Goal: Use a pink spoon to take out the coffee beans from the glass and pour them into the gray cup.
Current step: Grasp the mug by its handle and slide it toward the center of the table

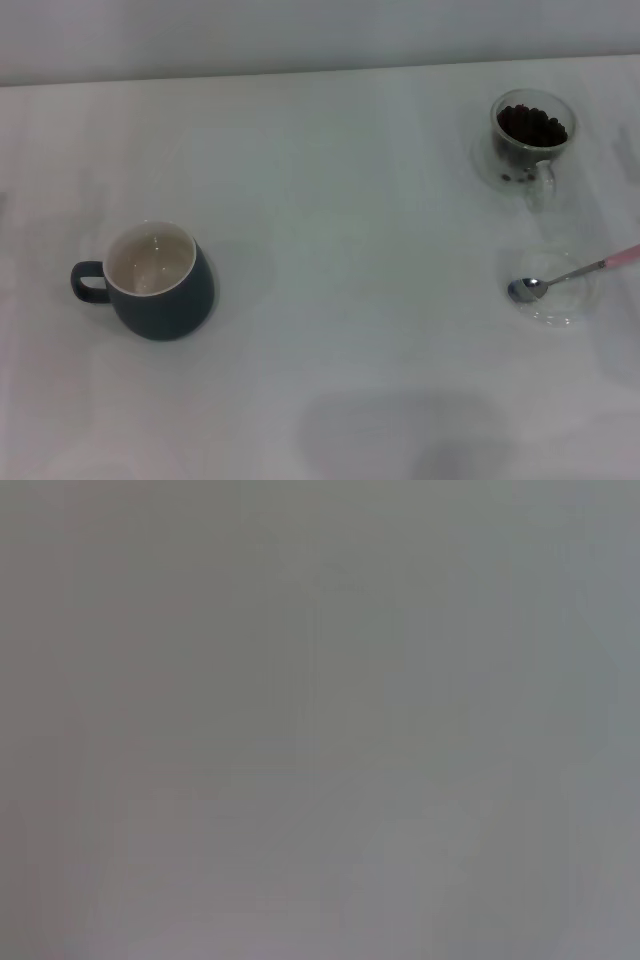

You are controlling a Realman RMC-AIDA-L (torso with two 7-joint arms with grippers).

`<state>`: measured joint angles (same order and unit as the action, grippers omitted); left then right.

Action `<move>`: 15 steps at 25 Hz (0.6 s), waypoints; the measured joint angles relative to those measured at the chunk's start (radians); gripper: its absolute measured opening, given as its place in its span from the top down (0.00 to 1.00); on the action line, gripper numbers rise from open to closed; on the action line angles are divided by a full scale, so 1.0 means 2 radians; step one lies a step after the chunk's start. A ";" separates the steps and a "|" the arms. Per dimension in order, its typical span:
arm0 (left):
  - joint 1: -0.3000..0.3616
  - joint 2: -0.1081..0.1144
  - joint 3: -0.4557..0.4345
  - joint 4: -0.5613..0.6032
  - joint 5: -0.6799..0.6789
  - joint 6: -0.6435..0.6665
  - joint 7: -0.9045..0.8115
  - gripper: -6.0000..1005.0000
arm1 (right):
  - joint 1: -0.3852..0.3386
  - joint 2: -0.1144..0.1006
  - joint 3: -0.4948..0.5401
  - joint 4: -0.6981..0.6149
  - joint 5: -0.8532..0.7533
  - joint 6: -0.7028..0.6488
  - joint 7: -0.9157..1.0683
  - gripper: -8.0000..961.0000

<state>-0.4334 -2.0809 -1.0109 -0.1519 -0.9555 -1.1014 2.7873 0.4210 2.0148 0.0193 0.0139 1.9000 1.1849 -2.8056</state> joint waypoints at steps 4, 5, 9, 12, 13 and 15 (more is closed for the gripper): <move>-0.002 0.000 -0.001 0.001 0.000 0.002 0.000 0.13 | 0.001 0.000 -0.001 0.000 0.000 0.001 0.000 0.11; -0.002 0.000 -0.001 0.001 0.000 0.002 0.000 0.13 | 0.001 0.000 -0.001 0.000 0.000 0.001 0.000 0.11; -0.002 0.000 0.000 0.000 0.000 0.001 0.000 0.13 | 0.003 0.000 -0.001 0.000 0.000 0.001 0.000 0.11; 0.001 0.000 0.000 -0.001 0.000 -0.003 0.000 0.13 | 0.004 0.000 -0.001 -0.001 0.000 0.001 0.000 0.11; 0.002 0.000 0.000 -0.001 0.000 -0.005 0.000 0.13 | 0.004 0.000 -0.001 -0.002 0.000 0.001 0.000 0.11; 0.009 0.000 0.000 -0.002 0.002 -0.017 -0.001 0.13 | 0.005 0.000 -0.001 -0.003 0.001 0.002 0.000 0.11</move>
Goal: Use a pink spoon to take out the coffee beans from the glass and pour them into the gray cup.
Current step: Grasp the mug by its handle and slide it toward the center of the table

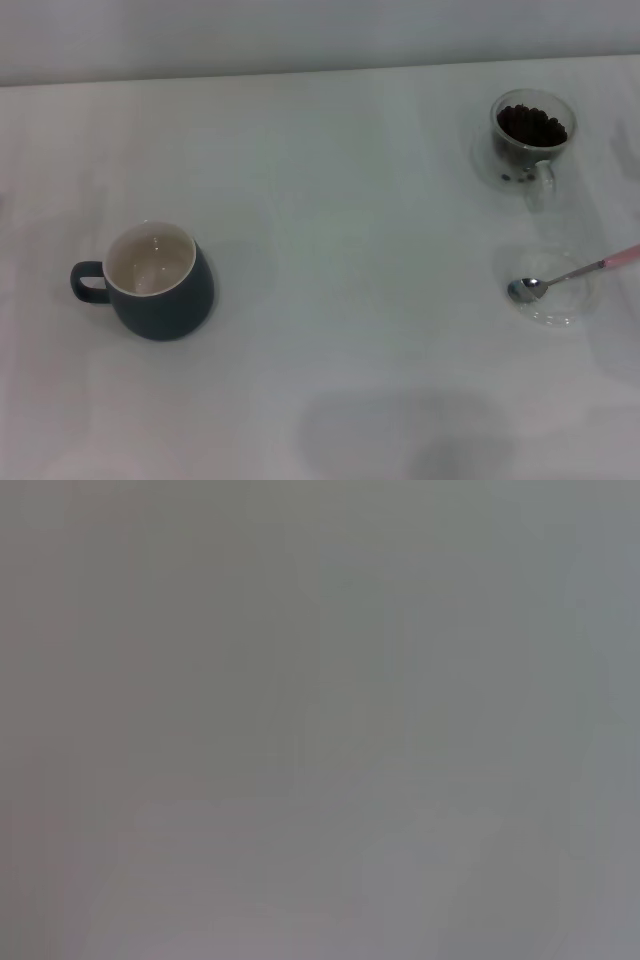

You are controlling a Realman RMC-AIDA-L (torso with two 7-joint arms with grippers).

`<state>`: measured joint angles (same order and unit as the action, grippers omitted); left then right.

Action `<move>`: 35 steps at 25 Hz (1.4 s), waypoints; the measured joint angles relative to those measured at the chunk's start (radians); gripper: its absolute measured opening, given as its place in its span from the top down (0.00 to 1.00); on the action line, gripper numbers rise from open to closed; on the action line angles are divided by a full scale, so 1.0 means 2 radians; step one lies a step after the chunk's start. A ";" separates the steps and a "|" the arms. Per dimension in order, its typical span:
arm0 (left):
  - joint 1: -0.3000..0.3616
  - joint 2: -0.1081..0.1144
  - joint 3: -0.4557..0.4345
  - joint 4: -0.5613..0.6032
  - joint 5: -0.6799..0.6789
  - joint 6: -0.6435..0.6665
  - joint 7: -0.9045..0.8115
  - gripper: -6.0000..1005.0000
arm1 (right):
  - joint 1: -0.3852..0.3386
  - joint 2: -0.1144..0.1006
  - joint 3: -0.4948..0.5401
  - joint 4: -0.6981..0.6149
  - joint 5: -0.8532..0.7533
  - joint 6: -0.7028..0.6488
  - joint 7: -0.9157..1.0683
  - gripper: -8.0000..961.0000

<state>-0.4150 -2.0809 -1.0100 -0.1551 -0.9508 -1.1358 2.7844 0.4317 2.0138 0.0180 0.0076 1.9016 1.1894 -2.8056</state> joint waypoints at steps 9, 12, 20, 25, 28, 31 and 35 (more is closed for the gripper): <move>0.055 -0.002 0.000 -0.003 0.038 -0.077 -0.010 0.14 | 0.011 -0.001 0.004 -0.005 0.003 0.003 0.000 0.11; 0.091 -0.002 0.001 -0.003 0.060 -0.097 -0.027 0.14 | 0.018 -0.001 0.004 -0.010 0.004 0.008 0.000 0.11; 0.137 -0.001 0.001 0.006 0.167 -0.134 -0.030 0.15 | 0.034 -0.002 0.004 -0.018 0.005 0.011 0.001 0.11; 0.137 0.002 0.001 0.049 0.261 -0.149 -0.015 0.16 | 0.044 -0.002 0.004 -0.023 0.005 0.009 0.001 0.11; 0.134 0.003 0.001 0.071 0.294 -0.159 -0.007 0.18 | 0.051 -0.001 0.004 -0.021 0.005 0.007 0.001 0.11; 0.134 0.004 0.001 0.075 0.310 -0.160 -0.004 0.19 | 0.053 -0.001 0.004 -0.021 0.005 0.007 0.001 0.11; 0.122 0.005 0.001 0.086 0.319 -0.154 -0.003 0.20 | 0.055 0.000 0.004 -0.018 0.005 0.007 0.001 0.11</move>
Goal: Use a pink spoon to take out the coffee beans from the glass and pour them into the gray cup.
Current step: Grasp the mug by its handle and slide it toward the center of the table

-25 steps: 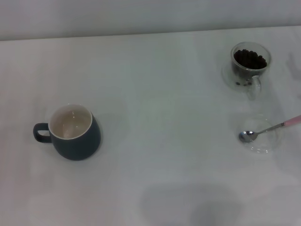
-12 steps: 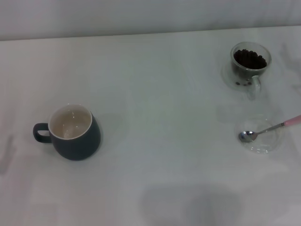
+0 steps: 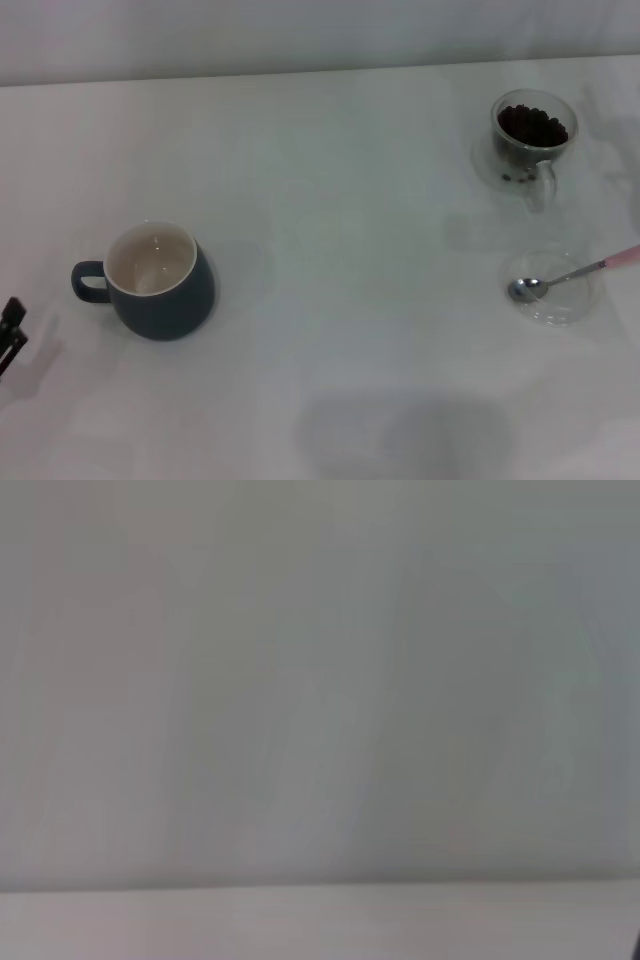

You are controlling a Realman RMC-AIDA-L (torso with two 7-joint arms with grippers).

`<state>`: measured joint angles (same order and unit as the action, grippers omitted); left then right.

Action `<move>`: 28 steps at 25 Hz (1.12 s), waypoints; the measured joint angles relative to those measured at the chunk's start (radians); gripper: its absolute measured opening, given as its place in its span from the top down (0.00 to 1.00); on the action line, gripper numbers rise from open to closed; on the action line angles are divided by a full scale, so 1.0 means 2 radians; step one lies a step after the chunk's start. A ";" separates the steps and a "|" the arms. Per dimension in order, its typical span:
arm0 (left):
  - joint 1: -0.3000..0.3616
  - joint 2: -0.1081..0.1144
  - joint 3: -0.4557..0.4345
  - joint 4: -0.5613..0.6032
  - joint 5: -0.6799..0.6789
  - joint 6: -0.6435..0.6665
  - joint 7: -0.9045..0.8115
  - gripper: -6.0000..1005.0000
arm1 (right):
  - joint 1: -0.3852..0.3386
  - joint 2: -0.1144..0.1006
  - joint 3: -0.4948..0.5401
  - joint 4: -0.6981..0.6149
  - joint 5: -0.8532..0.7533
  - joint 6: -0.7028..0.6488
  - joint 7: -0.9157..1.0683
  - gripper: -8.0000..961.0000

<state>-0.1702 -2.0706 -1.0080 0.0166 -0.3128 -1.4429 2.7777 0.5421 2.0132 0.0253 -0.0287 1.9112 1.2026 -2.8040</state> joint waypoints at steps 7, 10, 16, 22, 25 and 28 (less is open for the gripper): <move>-0.047 0.000 0.000 0.007 0.038 0.043 0.000 0.22 | 0.000 0.001 0.000 0.008 0.000 0.000 0.000 0.11; -0.059 0.000 0.000 0.007 0.051 0.056 0.000 0.24 | -0.003 0.001 0.000 0.008 0.000 0.002 0.010 0.11; -0.076 -0.001 0.000 0.003 0.059 0.076 0.000 0.26 | -0.004 0.001 0.000 0.008 0.000 0.002 0.024 0.11; -0.089 -0.002 0.000 0.002 0.059 0.098 0.004 0.28 | -0.004 0.001 0.000 0.010 0.000 0.002 0.024 0.11; -0.089 -0.003 0.000 0.000 0.059 0.099 0.017 0.29 | -0.004 0.001 0.000 0.012 0.000 0.002 0.024 0.11; -0.086 -0.004 -0.001 -0.011 0.058 0.111 0.023 0.30 | -0.004 0.001 0.000 0.012 0.000 0.002 0.024 0.11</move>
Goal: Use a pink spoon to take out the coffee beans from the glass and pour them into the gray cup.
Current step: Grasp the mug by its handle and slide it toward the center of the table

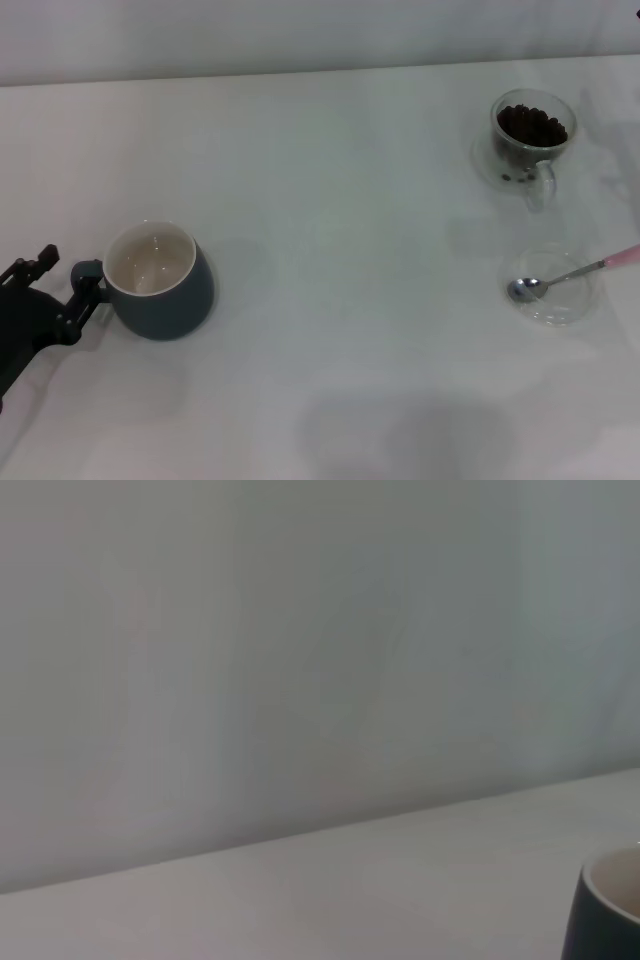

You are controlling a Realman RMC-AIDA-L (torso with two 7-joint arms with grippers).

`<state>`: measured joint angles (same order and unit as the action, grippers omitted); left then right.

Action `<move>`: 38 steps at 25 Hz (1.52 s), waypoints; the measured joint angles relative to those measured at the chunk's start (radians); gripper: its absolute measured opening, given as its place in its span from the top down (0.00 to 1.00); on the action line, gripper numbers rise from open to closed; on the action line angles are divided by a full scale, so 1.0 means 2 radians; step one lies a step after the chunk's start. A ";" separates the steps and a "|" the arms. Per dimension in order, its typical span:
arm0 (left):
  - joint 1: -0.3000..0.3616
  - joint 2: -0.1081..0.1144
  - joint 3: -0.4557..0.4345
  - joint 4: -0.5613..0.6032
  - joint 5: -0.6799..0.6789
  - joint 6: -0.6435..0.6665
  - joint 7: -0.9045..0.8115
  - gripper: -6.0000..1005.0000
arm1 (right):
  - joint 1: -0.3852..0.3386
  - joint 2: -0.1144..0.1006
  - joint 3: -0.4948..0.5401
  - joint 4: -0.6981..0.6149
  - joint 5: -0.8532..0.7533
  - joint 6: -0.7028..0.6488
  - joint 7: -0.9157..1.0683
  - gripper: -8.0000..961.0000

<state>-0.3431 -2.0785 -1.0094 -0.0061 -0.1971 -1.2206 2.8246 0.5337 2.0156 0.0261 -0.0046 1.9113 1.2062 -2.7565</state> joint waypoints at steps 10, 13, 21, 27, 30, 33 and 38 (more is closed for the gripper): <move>-0.006 0.000 0.001 -0.025 0.002 0.020 0.000 0.63 | 0.002 0.000 0.000 0.001 0.000 -0.001 0.000 0.11; -0.006 -0.001 0.001 -0.035 0.003 0.026 0.001 0.75 | 0.002 0.000 0.000 0.001 0.000 -0.001 0.000 0.11; -0.011 -0.004 0.001 -0.066 0.011 0.052 0.001 0.85 | 0.004 0.000 0.000 0.001 0.000 -0.001 0.000 0.11; -0.020 -0.005 0.008 -0.090 0.035 0.068 0.000 0.85 | 0.005 -0.001 0.000 0.001 0.000 -0.001 0.000 0.11; -0.033 -0.005 0.033 -0.098 0.037 0.078 0.001 0.85 | 0.005 0.000 0.000 0.001 0.000 -0.001 0.000 0.11; -0.046 -0.006 0.057 -0.103 0.037 0.087 0.001 0.85 | 0.007 0.000 0.000 0.001 0.000 -0.001 0.000 0.11; -0.056 -0.007 0.073 -0.116 0.039 0.092 0.000 0.85 | 0.012 0.000 0.000 0.001 0.000 -0.001 0.000 0.11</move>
<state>-0.4547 -2.0922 -0.8635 -0.2389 -0.1182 -1.0363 2.8255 0.5582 2.0156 0.0260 -0.0030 1.9113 1.2042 -2.7565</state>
